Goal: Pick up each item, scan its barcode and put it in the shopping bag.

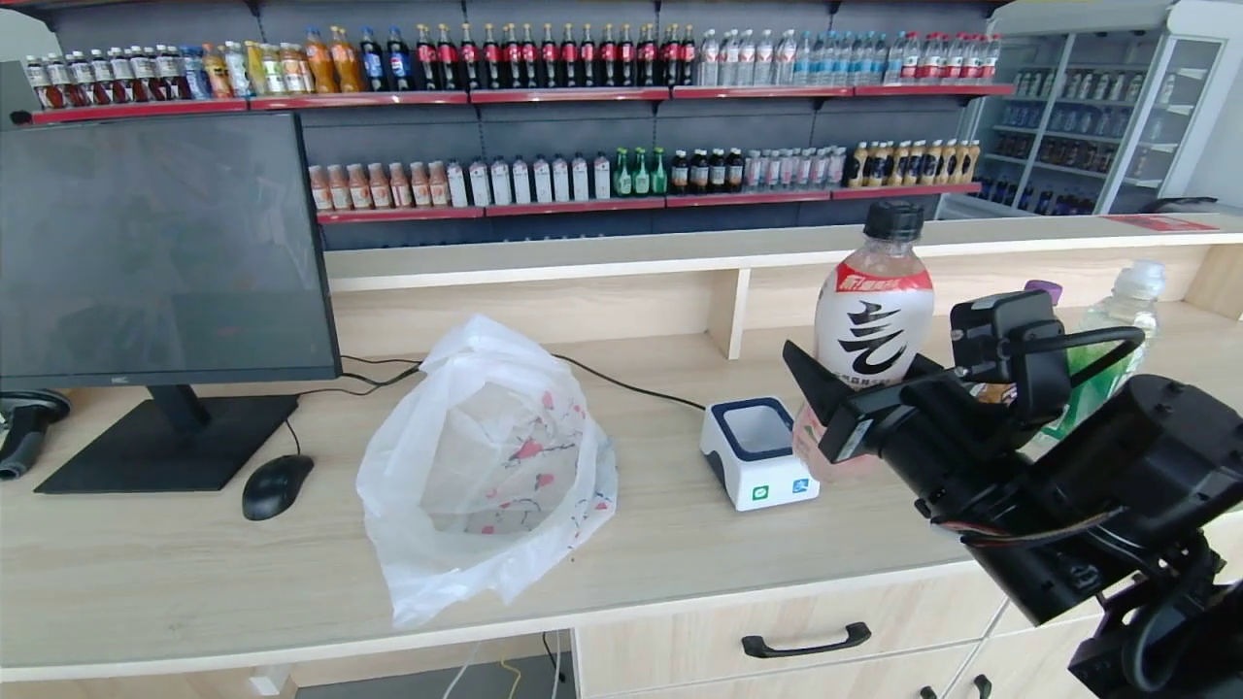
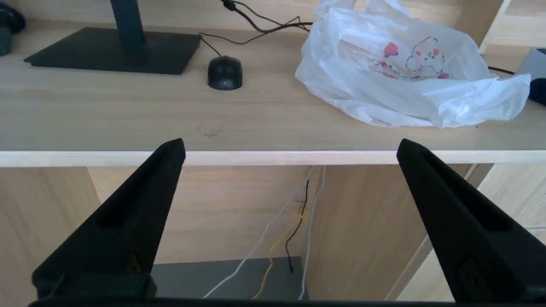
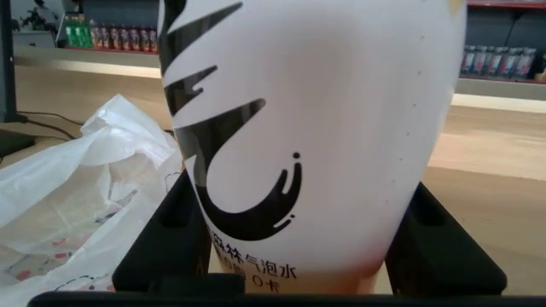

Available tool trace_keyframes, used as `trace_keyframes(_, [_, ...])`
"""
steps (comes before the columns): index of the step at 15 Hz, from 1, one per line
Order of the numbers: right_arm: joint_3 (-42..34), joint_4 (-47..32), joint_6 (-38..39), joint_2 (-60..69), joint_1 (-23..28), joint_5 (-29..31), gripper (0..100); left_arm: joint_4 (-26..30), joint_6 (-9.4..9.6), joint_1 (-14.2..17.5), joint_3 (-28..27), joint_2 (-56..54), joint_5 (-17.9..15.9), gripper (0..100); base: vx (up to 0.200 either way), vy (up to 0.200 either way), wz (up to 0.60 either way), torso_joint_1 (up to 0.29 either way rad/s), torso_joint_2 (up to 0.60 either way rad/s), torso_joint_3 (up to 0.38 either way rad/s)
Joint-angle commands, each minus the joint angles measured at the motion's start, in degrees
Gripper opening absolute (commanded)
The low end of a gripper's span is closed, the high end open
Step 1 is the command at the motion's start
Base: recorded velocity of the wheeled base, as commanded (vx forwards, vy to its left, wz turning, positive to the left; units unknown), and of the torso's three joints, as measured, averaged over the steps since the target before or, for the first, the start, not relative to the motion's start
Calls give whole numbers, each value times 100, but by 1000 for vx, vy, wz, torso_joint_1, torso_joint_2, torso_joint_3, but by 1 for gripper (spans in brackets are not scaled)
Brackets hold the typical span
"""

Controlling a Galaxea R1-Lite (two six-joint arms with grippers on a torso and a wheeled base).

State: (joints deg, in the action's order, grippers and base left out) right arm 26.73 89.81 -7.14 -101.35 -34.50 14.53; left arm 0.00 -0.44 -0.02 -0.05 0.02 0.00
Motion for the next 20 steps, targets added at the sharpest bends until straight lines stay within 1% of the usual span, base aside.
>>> trace_keyframes(1, [7,19,2,-104,-4,6,0,9,0,2,-4,-2,0,100,200,0,0,2,-2,-2])
trace_keyframes(10, [209,19,-59,-359,-22,-3,0,0,0,2,5,-2,-9,100,0,0,0,0,0,0])
trace_keyframes(13, [359,19,-252,-517,-57,-3,0,0,0,2,5,-2,-9,100,0,0,0,0,0,0])
trace_keyframes(14, [394,19,-437,-535,-48,-3,0,0,0,2,5,-2,0,100,0,0,0,0,0,0])
trace_keyframes(17, [420,19,-1624,-543,22,-47,0,0,0,2,5,-2,-9,100,0,0,0,0,0,0])
trace_keyframes(20, [245,19,-2318,-587,31,-205,0,0,-18,2,5,-2,0,100,0,0,0,0,0,0])
